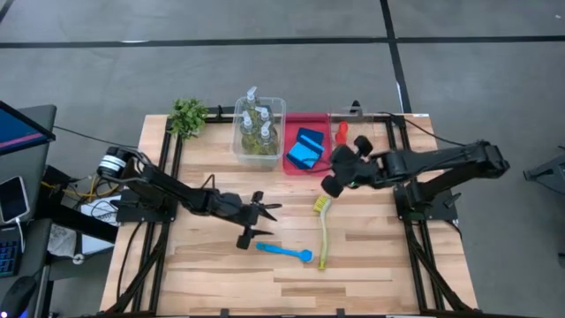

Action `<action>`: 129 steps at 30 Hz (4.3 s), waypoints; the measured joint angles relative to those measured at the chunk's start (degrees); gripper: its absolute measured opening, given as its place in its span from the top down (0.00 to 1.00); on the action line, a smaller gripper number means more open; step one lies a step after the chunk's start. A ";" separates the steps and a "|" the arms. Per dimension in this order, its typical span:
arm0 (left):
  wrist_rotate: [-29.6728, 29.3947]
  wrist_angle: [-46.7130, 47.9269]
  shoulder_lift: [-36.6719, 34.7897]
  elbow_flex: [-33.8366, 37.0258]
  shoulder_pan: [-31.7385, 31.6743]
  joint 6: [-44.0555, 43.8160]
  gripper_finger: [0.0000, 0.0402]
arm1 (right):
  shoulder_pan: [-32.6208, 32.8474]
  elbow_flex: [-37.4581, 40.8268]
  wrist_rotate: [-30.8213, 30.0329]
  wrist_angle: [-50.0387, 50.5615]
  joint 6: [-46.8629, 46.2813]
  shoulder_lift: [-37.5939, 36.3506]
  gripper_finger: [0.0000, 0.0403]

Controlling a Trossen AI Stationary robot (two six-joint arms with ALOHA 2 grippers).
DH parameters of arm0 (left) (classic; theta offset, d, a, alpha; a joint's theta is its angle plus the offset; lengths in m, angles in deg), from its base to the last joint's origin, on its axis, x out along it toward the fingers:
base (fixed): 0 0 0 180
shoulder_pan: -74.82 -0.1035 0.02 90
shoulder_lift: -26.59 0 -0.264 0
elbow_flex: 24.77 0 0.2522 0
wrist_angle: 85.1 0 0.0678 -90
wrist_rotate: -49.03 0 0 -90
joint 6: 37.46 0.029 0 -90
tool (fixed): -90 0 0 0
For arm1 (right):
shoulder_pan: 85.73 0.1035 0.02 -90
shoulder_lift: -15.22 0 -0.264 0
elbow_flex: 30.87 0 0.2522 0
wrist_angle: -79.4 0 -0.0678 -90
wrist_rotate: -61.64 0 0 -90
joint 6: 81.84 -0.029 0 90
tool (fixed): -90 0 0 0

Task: Pick & Place Kitchen Sink Supplies
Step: Put the blue dish brush into the transparent bin

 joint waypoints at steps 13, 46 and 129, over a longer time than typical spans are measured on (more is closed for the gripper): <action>1.85 -3.07 5.68 0.00 4.59 -0.72 0.48 | 10.06 0.00 -4.04 -0.19 -12.77 9.86 0.96; -1.37 -5.21 30.72 -19.38 6.02 -10.06 0.48 | 24.08 -0.02 -3.38 5.76 -15.73 11.98 0.96; -38.95 -9.53 -0.96 -15.67 5.78 -10.13 0.85 | 34.09 -0.02 -13.05 -14.78 -16.32 8.12 0.96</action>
